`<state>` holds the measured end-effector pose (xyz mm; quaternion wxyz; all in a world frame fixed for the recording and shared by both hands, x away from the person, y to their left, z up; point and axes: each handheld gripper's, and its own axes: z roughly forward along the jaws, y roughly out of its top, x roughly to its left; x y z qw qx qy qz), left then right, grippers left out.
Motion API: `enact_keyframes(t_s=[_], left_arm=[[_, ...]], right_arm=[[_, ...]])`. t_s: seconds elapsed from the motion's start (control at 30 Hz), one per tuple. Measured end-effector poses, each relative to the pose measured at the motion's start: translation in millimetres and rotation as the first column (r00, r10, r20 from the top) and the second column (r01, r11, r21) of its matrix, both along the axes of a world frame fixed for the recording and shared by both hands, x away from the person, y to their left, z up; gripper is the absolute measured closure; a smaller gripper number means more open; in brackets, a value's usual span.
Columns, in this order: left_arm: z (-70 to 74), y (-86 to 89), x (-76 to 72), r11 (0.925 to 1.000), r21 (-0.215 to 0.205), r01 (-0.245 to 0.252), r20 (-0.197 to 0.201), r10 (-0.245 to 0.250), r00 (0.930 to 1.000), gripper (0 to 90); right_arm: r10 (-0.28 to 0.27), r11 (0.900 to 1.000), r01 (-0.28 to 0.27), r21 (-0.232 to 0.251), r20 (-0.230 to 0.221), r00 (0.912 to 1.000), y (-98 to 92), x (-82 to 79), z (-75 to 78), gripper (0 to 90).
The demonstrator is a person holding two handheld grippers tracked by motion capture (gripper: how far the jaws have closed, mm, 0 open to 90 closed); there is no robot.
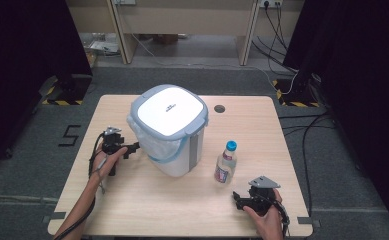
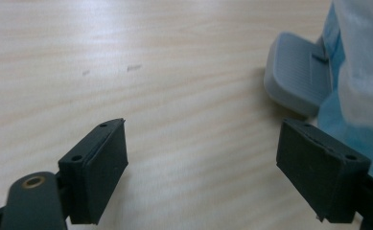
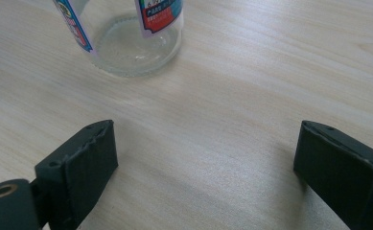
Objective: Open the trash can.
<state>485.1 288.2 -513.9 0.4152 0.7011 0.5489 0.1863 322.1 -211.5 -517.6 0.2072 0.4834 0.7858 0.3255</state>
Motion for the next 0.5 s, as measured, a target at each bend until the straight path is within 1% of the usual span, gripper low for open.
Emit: enact_keyframes(t_s=[0.03, 0.13, 0.2, 0.27, 0.3, 0.33, 0.4, 0.47, 0.5], left_arm=[[1.5, -0.9, 3.4, 1.0000, 0.001, 0.000, -0.002, 0.000, 1.0000, 17.1], [5.5, -2.8, 12.7, 0.9992, -0.040, 0.001, -0.006, -0.001, 1.0000, 16.3], [9.2, -3.8, 16.9, 0.9989, -0.047, -0.002, 0.000, 0.002, 1.0000, 16.3], [10.2, -4.5, 18.1, 0.9985, -0.055, -0.002, 0.003, 0.002, 1.0000, 16.3], [12.6, -6.6, 20.7, 0.9977, -0.067, 0.011, 0.002, -0.011, 0.9999, 16.0], [12.6, -6.6, 20.7, 0.9977, -0.067, 0.011, 0.002, -0.011, 0.9999, 15.9], [15.0, -10.6, 26.4, 0.9966, -0.079, 0.023, 0.009, -0.023, 0.9997, 15.8], [15.6, -11.1, 27.6, 0.9968, -0.075, 0.026, 0.008, -0.025, 0.9996, 16.0], [14.9, -12.0, 32.2, 0.9978, -0.060, 0.028, 0.020, -0.027, 0.9994, 16.4]], right_arm=[[0.000, 1.000, 0.000, 0.000, 0.000, 1.0000, 0.0, 0.0, 0.0, 7.9], [-0.001, 1.000, 0.001, 0.000, 0.000, 1.0000, 0.1, 0.1, 0.0, 7.9], [-0.001, 1.000, 0.001, 0.001, 0.000, 1.0000, 0.1, 0.1, 0.0, 7.9], [-0.001, 1.000, 0.001, 0.001, 0.000, 1.0000, 0.1, 0.1, 0.0, 7.9], [0.000, 1.000, 0.000, 0.000, 0.000, 1.0000, 0.1, 0.2, 0.0, 7.8], [0.000, 1.000, 0.000, -0.001, 0.000, 1.0000, 0.0, 0.2, -0.1, 7.8], [0.001, 1.000, -0.001, 0.000, 0.000, 1.0000, 0.1, 0.4, -0.1, 7.8], [0.000, 1.000, 0.000, 0.000, -0.001, 1.0000, 0.1, 0.3, 0.0, 7.7], [0.000, 1.000, 0.000, 0.000, -0.002, 1.0000, 0.2, 0.3, 0.0, 7.7]])
